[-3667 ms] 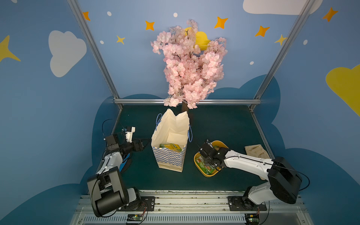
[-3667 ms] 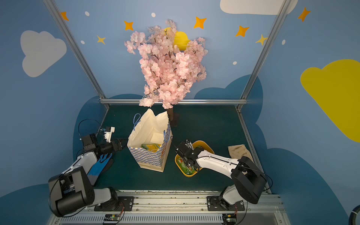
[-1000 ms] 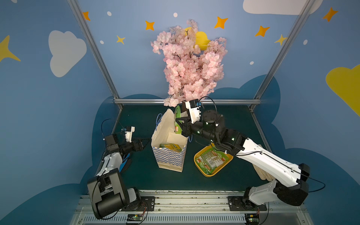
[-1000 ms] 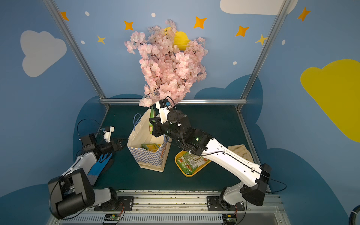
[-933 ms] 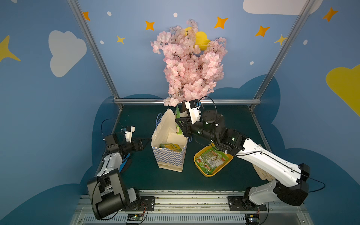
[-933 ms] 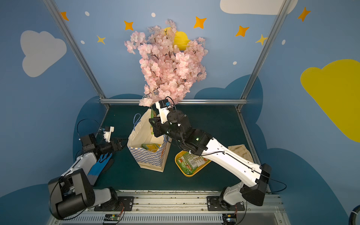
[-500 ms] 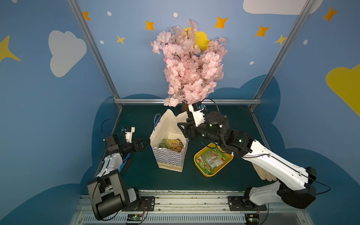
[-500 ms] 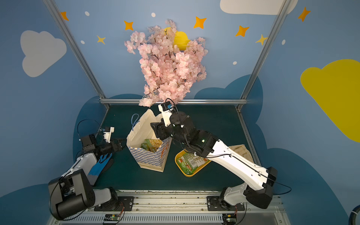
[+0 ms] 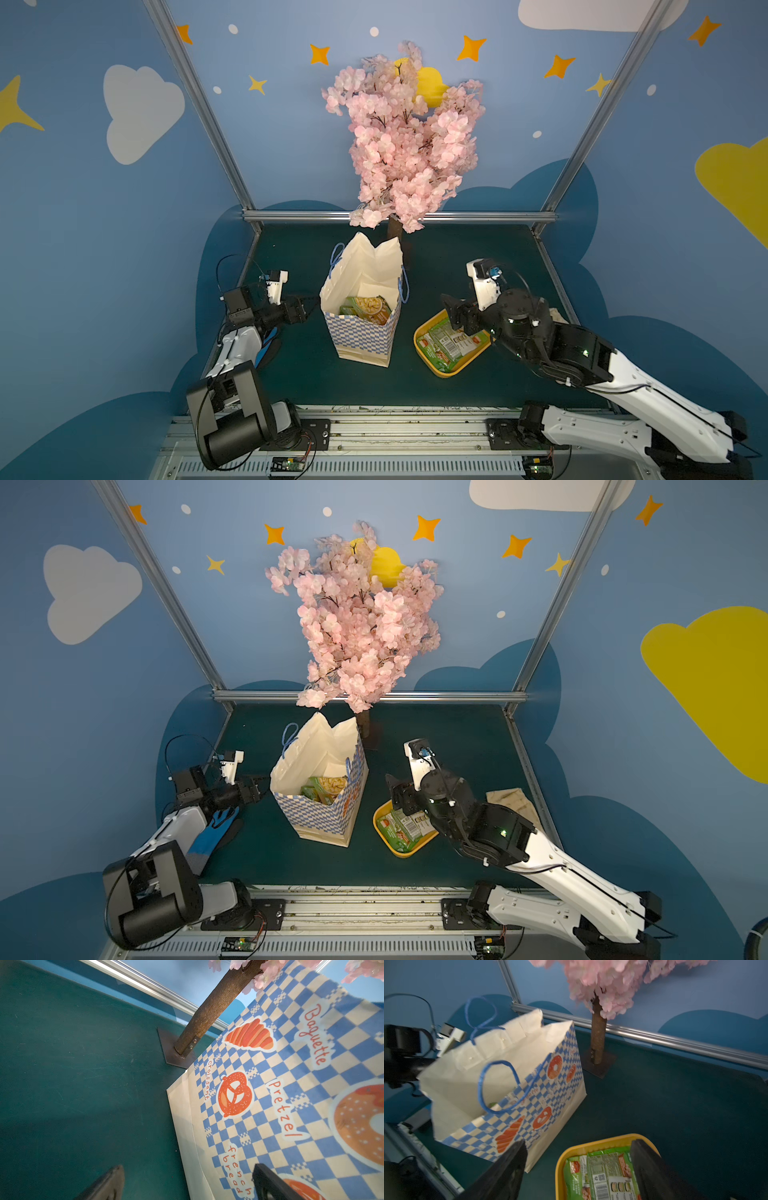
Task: Place the condiment packets inside the bag
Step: Pick up the condiment packet from the storage box.
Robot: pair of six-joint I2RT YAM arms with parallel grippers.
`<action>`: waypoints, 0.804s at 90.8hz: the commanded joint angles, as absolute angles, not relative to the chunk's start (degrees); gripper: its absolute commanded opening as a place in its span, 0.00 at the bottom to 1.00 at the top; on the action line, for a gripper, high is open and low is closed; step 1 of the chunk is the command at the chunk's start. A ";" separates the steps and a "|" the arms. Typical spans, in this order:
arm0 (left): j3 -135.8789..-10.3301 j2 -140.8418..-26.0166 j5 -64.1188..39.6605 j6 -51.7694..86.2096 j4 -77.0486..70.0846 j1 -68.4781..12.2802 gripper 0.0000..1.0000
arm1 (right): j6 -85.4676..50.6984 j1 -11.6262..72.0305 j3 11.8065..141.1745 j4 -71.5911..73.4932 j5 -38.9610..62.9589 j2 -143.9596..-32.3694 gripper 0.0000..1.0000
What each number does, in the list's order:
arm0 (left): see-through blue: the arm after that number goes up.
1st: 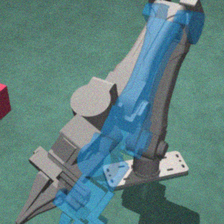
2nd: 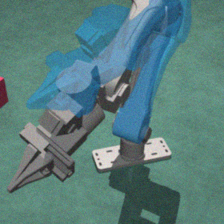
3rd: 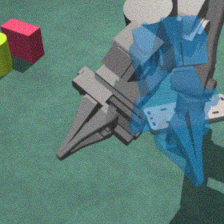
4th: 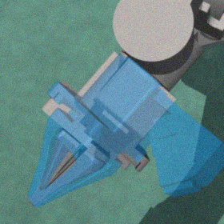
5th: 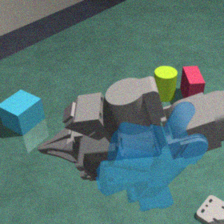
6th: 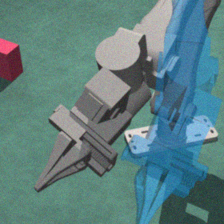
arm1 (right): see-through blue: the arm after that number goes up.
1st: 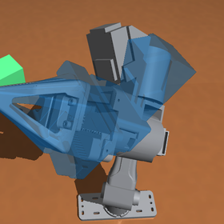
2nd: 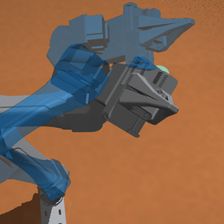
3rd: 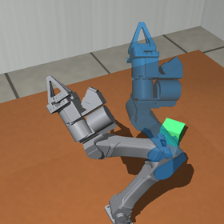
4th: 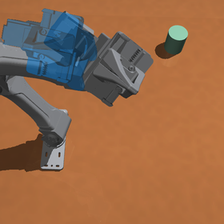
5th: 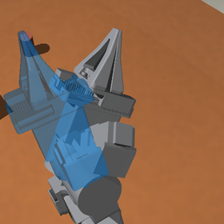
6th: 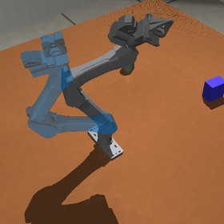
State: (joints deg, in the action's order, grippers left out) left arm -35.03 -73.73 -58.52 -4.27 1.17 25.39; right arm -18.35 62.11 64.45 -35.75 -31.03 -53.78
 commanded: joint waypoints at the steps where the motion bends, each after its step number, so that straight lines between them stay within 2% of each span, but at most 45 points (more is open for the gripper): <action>1: -34.72 -74.08 -59.81 -4.53 0.88 25.57 1.00 | -22.83 61.94 60.67 -42.91 -35.87 -54.98 0.88; 22: -34.72 -73.91 -59.59 -4.33 0.88 25.57 1.00 | -29.09 61.32 55.52 -47.56 -37.95 -57.98 0.98; 43: -34.63 -73.59 -59.50 -4.21 0.92 25.51 1.00 | -34.03 60.74 51.50 -46.13 -34.82 -64.40 0.98; 55: -34.56 -73.37 -59.46 -4.14 0.97 25.46 1.00 | -33.91 60.71 47.85 -40.40 -31.82 -68.55 0.98; 73: -34.65 -73.69 -59.59 -4.23 0.88 25.53 1.00 | -32.38 59.69 48.20 -39.25 -31.23 -74.15 0.98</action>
State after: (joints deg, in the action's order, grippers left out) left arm -35.03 -73.80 -58.50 -4.25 1.15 25.39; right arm -32.32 60.58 47.75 -41.58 -32.14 -72.77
